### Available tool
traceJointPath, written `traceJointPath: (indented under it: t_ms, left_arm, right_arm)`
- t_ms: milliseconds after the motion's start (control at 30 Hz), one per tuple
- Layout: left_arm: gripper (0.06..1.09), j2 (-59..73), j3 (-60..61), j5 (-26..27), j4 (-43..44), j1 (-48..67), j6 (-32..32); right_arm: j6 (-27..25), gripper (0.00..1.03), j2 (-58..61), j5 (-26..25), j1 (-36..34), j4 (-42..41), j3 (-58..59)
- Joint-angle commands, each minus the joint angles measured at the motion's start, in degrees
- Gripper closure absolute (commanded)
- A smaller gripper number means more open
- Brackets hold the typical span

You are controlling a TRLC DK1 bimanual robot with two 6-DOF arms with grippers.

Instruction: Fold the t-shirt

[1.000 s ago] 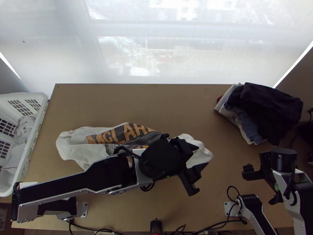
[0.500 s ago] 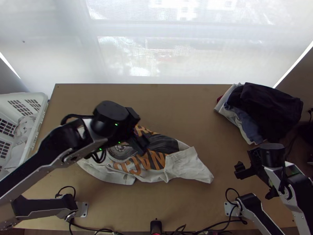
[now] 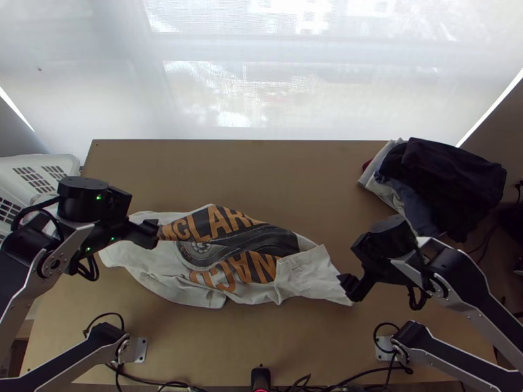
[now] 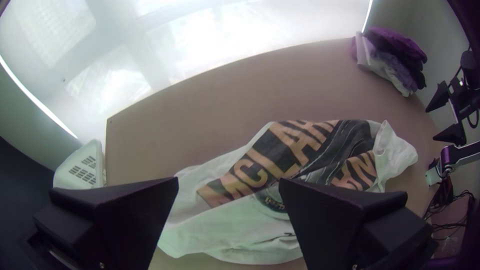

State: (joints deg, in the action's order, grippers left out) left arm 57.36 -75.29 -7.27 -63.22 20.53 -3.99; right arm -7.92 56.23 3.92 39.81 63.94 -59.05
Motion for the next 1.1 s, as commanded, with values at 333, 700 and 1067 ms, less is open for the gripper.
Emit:
traceJointPath:
  t_ms: [333, 700, 1067]
  left_arm:
    - [0.11, -9.11, 15.43, 1.29, -4.54, -12.10, -0.32]
    - [0.11, -11.75, 19.65, 1.38, -4.54, -15.96, -1.55]
    - [0.11, -12.28, 22.38, 6.39, -7.71, -14.21, -2.43]
  right_arm:
    - [3.88, 0.07, 26.74, 3.99, 12.13, -16.04, -2.48]
    - [3.88, 0.07, 36.50, 3.90, 12.39, -22.02, -4.76]
    - [3.18, 0.94, 38.52, 3.90, 11.69, -23.86, -5.55]
